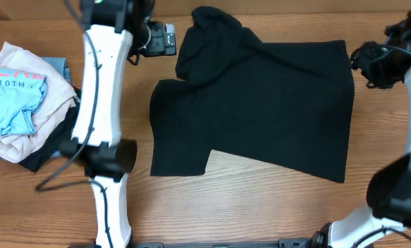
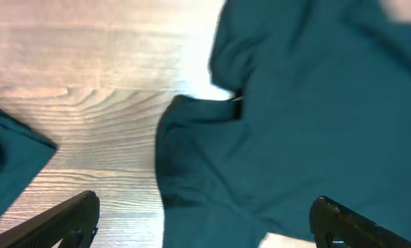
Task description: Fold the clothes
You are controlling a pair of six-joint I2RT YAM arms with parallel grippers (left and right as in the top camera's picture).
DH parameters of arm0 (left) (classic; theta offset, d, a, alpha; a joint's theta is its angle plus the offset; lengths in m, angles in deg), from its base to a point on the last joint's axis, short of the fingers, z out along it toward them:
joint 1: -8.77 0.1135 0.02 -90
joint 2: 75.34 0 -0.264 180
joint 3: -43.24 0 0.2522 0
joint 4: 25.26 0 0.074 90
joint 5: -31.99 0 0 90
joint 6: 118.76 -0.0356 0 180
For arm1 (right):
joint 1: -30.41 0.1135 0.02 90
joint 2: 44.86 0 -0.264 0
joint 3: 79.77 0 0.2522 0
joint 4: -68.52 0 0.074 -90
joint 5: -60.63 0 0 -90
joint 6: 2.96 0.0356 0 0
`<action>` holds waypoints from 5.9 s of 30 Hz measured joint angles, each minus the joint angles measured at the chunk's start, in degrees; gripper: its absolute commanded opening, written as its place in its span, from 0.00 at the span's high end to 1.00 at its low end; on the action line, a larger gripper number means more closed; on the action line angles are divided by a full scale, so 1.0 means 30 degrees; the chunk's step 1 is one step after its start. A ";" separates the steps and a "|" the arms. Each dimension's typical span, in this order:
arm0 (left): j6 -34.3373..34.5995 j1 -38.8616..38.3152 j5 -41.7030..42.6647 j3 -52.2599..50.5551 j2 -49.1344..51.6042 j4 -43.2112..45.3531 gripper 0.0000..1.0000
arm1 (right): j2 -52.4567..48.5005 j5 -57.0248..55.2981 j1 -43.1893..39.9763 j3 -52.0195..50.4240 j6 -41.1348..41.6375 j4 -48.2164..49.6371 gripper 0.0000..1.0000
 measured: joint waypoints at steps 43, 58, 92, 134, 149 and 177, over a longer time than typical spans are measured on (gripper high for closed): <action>0.2492 -0.0882 0.3206 -3.0374 -0.5843 1.1766 0.07 | 0.1151 -0.2361 -0.3657 -1.5263 0.4189 0.4561 0.95; 0.2579 -0.4138 0.4350 -3.2676 -0.5268 0.9369 0.32 | 0.1224 -0.3687 -0.5479 -1.4834 0.4269 0.5690 0.69; -0.1115 -0.0342 0.0233 -2.4349 -0.0168 3.3259 0.27 | 0.1013 -0.1005 -0.5661 -0.8364 0.2834 0.2710 0.00; -0.2616 0.1275 -0.2433 -2.4174 -0.5843 2.4764 0.02 | 0.1013 -0.1005 -0.5661 -0.8364 0.2834 0.2718 0.00; -0.0291 0.1275 0.1304 -2.4174 -0.6331 2.1201 0.00 | 0.1013 0.2193 -0.5625 -0.8378 0.0947 0.3096 0.00; -0.0095 0.1275 0.1683 -2.4174 -0.6317 2.1515 0.00 | 0.0991 -0.8837 -0.5588 -1.4936 0.3701 0.9442 0.96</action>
